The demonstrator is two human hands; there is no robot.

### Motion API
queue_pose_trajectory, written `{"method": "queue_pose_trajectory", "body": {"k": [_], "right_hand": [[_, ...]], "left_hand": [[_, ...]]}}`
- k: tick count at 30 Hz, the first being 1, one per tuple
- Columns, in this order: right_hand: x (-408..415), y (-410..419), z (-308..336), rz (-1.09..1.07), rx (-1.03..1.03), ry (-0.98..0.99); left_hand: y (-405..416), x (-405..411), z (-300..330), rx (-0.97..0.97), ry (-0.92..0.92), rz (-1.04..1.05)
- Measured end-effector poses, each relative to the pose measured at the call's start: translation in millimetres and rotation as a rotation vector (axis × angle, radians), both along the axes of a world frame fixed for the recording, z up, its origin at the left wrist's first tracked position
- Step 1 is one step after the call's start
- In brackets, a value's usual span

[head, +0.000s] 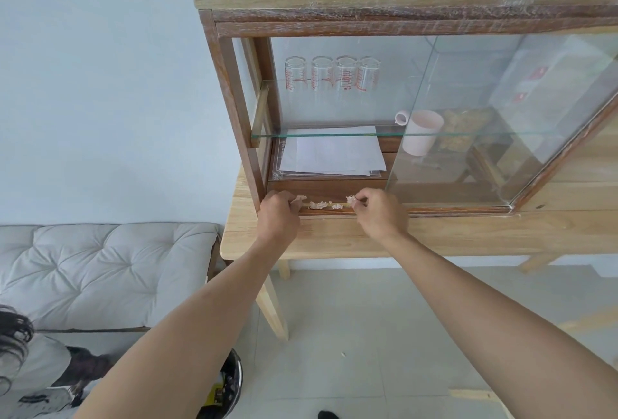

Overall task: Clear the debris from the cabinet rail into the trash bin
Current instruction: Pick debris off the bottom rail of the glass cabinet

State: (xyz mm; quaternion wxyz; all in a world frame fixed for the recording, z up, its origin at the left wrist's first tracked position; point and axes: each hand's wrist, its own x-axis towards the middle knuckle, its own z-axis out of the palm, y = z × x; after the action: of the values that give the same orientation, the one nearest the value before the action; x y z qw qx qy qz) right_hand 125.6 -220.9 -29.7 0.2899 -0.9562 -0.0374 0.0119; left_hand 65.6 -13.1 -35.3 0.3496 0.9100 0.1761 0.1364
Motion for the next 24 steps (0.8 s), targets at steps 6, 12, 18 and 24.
{"method": "queue_pose_trajectory", "body": {"k": [6,12,18,24], "right_hand": [[-16.5,3.4,6.0,0.063,0.100,-0.036],[-68.2,31.5,-0.8,0.174,0.246,0.000],[-116.5,80.6,-12.5,0.322,0.294,0.067],[-155.6,140.3,-38.0,0.492,0.263,0.156]], "left_hand": [[6.7,-33.2,-2.8,-0.176,-0.049,0.013],[36.5,-92.8,-11.2,-0.276,-0.046,0.051],[78.6,-153.0,-18.6,-0.393,-0.041,0.154],[133.7,-219.3,-41.8,-0.460,-0.019,0.320]]}}
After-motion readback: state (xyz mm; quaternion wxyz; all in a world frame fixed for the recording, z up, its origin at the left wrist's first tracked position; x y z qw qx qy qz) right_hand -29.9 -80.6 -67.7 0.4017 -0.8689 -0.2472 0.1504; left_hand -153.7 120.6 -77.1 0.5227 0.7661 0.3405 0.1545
